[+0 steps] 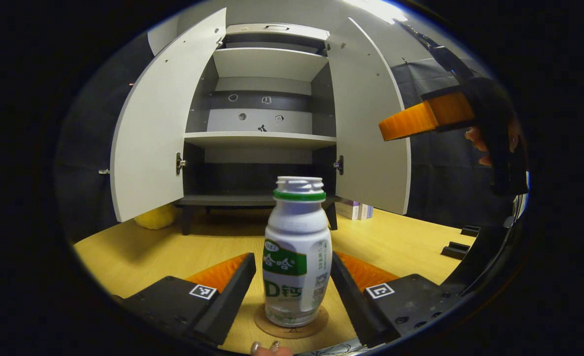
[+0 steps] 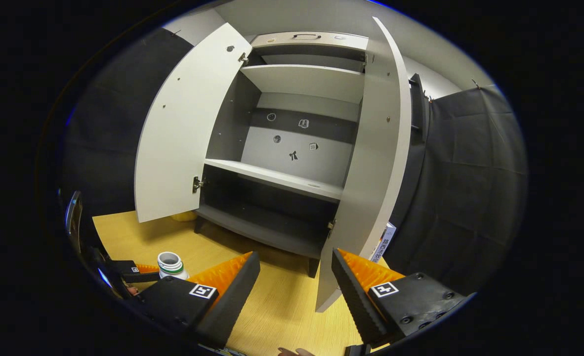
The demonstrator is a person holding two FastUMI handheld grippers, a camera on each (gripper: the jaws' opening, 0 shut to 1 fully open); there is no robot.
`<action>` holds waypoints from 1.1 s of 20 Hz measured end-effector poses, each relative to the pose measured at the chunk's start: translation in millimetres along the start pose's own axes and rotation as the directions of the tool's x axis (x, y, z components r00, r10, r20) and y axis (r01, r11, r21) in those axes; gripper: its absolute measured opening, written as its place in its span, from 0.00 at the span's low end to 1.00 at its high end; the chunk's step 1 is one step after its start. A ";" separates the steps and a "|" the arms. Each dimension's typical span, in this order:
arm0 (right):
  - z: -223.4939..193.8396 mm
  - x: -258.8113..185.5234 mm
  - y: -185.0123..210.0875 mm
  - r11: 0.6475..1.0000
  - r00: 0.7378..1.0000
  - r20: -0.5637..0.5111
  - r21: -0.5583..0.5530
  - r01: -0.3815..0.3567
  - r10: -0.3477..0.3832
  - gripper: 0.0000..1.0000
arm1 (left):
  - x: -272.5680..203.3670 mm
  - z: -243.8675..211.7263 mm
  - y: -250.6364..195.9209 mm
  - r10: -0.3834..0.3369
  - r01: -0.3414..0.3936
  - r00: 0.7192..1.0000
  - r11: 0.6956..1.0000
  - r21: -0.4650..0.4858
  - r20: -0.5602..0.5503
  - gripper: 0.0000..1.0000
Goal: Grasp the bottle in the cabinet with the left hand and place it on the coaster, then close the right door with the right hand and the left door with the left hand.
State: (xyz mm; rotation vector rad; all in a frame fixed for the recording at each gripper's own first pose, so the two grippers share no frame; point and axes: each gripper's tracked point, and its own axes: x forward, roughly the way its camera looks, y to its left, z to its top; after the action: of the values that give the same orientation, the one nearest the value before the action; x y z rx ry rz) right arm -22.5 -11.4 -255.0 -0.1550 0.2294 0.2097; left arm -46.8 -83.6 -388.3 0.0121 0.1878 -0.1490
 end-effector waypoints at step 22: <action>154.0 -63.2 -157.2 0.871 0.882 0.040 0.185 0.454 -0.469 0.96 | -39.0 230.4 16.2 -0.173 0.172 0.985 0.974 0.144 -0.006 0.95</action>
State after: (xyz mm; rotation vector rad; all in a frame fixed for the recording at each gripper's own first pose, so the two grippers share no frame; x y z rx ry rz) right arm -15.4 -148.1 -71.5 -0.0265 0.1198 -0.2831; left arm -39.6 -67.9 -154.7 0.1397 0.1711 -0.3363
